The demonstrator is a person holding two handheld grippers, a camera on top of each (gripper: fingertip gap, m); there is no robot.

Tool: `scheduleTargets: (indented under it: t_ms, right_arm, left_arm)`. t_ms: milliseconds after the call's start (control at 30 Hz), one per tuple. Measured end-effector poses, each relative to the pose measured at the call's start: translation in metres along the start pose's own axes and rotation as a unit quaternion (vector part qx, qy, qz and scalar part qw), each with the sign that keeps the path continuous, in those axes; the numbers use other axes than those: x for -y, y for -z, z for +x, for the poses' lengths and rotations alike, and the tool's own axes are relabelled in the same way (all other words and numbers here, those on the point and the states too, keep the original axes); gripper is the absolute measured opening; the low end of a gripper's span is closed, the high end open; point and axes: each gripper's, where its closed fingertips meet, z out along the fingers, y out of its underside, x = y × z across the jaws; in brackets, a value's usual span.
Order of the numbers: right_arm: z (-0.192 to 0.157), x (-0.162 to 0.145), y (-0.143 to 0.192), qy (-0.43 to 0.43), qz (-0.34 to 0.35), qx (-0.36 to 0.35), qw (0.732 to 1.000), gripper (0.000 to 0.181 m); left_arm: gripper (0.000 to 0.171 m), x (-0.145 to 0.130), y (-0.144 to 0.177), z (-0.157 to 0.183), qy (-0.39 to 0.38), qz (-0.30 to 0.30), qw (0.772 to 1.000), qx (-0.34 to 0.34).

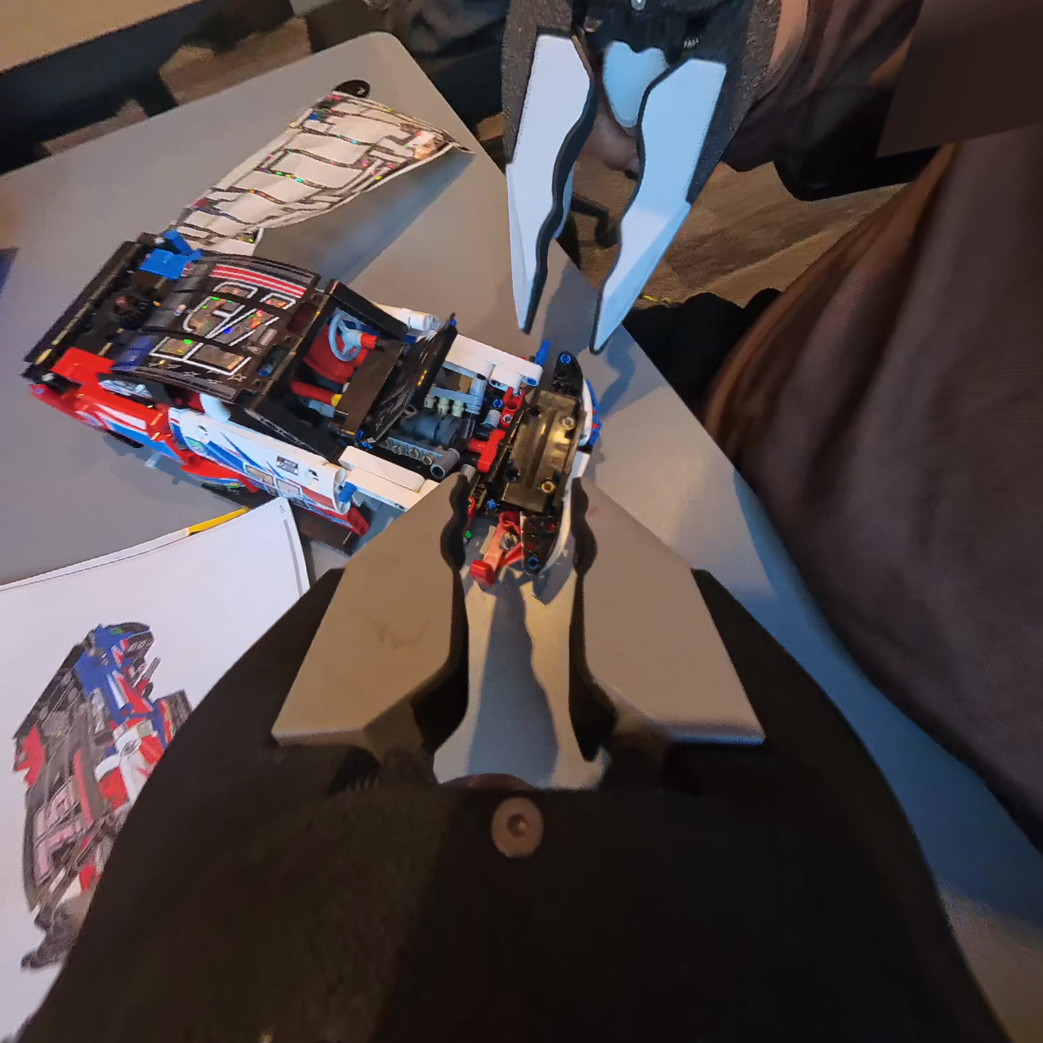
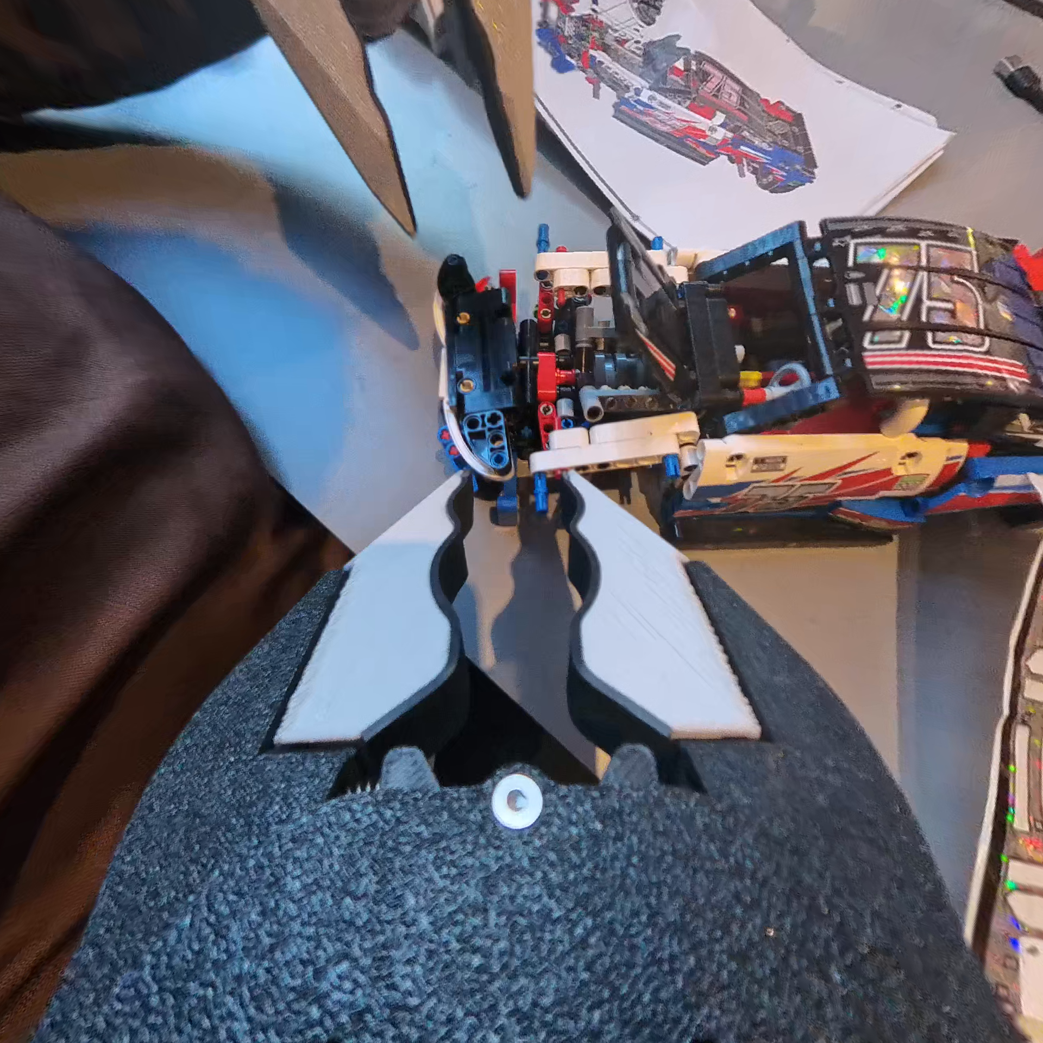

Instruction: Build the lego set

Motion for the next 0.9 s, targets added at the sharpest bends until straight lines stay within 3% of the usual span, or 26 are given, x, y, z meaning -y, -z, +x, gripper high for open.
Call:
scheduleTargets:
  t_ms: [167,367,500,633,767,900]
  right_arm:
    - [0.0,-0.004,0.011,-0.028,0.044,0.001,0.999,0.03]
    - [0.0,-0.01,0.024,-0.058,0.1,-0.01,0.993,0.03]
    - [0.004,-0.006,0.029,-0.085,0.135,0.001,0.987,0.03]
    - [0.003,-0.001,0.033,-0.079,0.162,-0.019,0.983,0.029]
    - [-0.013,-0.012,0.029,-0.072,0.148,-0.013,0.986,0.029]
    - [-0.044,-0.033,0.029,-0.116,0.138,0.014,0.983,0.03]
  left_arm:
    - [0.034,0.003,0.015,0.004,0.036,0.023,0.997,0.07]
    - [0.043,-0.021,0.022,0.01,0.114,0.048,0.98,0.158]
    - [0.039,-0.039,0.024,0.018,0.121,0.1,0.966,0.203]
    - [0.033,-0.031,0.041,0.018,0.103,0.142,0.955,0.24]
    - [0.039,-0.03,0.047,0.016,0.121,0.165,0.951,0.231]
    - [0.046,-0.032,0.044,0.015,0.126,0.155,0.953,0.229]
